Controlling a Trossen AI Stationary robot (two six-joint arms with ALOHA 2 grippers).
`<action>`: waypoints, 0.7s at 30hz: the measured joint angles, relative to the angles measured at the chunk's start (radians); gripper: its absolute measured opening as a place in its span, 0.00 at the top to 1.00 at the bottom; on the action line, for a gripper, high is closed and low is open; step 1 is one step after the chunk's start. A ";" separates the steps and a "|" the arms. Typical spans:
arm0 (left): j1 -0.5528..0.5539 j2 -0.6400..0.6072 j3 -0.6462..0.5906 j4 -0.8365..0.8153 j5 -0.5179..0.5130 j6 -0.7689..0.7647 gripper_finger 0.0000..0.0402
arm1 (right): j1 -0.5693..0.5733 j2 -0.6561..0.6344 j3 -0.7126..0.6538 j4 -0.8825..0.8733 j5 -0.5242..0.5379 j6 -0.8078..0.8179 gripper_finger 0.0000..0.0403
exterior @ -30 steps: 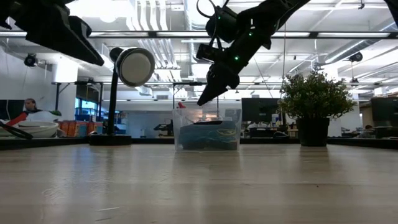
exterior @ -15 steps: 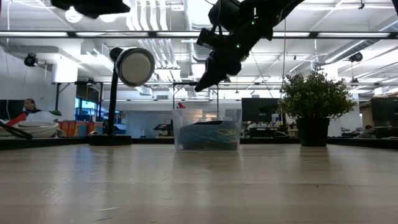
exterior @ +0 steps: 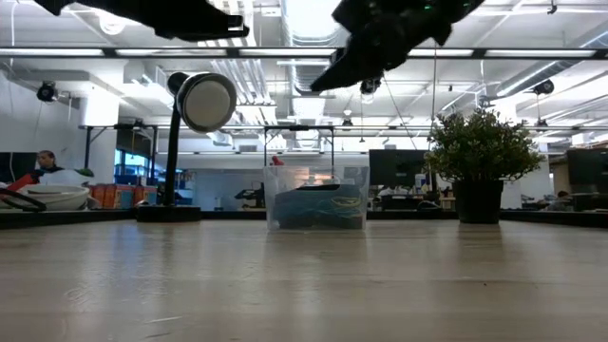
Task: Pick and place rubber bands into bin
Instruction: Return to Home Position
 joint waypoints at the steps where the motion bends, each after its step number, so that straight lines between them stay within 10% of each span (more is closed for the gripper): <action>1: 0.011 -0.007 0.000 -0.006 -0.001 0.002 0.63 | 0.000 -0.029 -0.032 0.020 -0.001 0.004 0.68; 21: 0.024 -0.472 -0.360 0.172 -0.026 0.099 0.63 | 0.022 -0.711 -0.598 0.385 -0.007 0.112 0.72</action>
